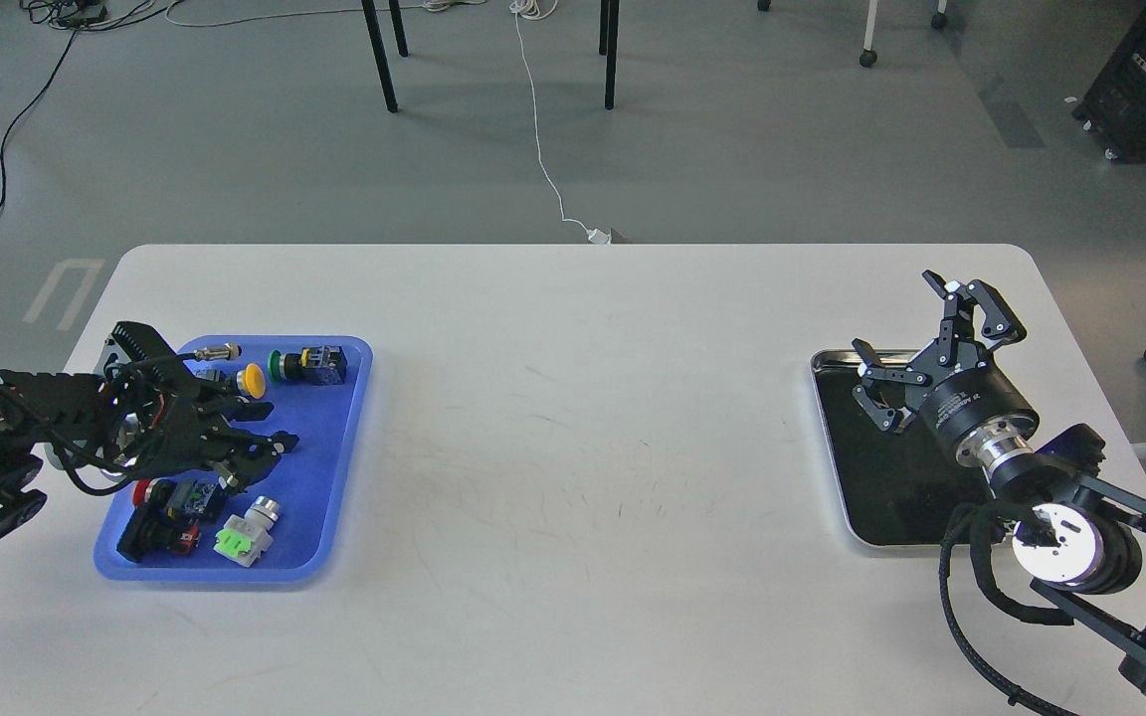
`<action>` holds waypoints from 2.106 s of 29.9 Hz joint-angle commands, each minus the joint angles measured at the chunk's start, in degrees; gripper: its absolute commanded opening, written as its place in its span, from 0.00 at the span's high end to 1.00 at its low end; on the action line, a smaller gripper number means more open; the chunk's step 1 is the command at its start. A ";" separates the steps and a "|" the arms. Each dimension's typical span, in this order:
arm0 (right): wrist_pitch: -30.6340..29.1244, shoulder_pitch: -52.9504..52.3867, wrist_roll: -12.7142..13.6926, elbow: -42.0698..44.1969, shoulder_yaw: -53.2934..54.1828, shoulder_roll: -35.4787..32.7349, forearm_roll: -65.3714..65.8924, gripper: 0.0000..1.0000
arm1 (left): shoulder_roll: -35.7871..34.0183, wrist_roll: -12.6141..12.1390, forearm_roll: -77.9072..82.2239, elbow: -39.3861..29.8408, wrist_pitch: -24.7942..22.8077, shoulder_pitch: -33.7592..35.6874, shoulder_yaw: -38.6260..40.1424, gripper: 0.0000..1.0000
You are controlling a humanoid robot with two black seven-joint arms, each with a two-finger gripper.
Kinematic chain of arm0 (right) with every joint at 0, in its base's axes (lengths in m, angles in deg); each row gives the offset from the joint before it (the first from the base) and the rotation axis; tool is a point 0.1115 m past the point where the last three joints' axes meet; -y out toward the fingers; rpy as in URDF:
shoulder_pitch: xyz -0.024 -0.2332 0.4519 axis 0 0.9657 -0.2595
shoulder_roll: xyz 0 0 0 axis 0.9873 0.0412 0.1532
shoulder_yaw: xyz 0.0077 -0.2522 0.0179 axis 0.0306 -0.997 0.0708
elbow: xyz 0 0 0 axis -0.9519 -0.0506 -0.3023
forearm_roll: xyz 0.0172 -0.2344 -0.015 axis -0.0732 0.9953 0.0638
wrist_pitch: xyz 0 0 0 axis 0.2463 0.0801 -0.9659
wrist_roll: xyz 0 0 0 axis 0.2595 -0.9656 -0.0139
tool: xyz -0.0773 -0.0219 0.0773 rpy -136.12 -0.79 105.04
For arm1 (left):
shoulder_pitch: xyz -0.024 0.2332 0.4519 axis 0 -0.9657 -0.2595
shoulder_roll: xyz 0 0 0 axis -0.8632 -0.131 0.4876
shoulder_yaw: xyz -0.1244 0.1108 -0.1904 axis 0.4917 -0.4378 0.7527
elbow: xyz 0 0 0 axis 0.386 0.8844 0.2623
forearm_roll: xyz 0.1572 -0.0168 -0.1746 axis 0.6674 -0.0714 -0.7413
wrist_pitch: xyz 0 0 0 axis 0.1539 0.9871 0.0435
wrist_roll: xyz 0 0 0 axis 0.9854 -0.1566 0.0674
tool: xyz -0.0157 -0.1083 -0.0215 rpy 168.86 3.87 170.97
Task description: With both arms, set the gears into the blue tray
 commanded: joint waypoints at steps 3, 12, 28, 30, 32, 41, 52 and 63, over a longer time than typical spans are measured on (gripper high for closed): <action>-0.01 0.05 0.00 -0.06 0.08 0.03 0.00 0.02 | -1.38 -0.01 0.00 -1.57 1.30 0.40 4.45 0.14; 0.08 0.14 0.00 0.30 -0.36 0.47 0.09 0.02 | -0.33 -0.01 -19.82 -13.35 1.65 -4.70 18.61 0.02; 0.26 -1.01 0.00 1.35 0.61 0.47 1.32 0.02 | 23.92 -0.01 -77.36 -13.79 3.76 -21.31 40.85 0.02; 0.17 -1.18 0.00 1.35 0.17 0.30 1.58 0.02 | 25.59 -0.01 -77.80 -13.44 3.76 -22.71 42.95 0.02; 0.17 -1.27 0.00 1.35 -0.27 -0.05 1.67 0.02 | 27.09 -0.01 -77.89 -13.18 3.33 -24.55 45.94 0.02; -0.36 -0.92 0.00 1.35 -0.18 -0.23 7.64 0.02 | 31.14 -0.01 -78.06 -13.18 0.78 -27.73 52.81 0.02; -0.36 -0.48 0.00 1.35 0.08 -0.15 10.02 0.01 | 35.44 -2.34 -78.59 -13.26 -5.64 -30.89 55.36 0.02; -0.36 -0.39 0.00 1.53 0.08 0.65 10.02 0.01 | 36.94 -2.43 -78.50 -13.62 -6.78 -31.77 56.06 0.02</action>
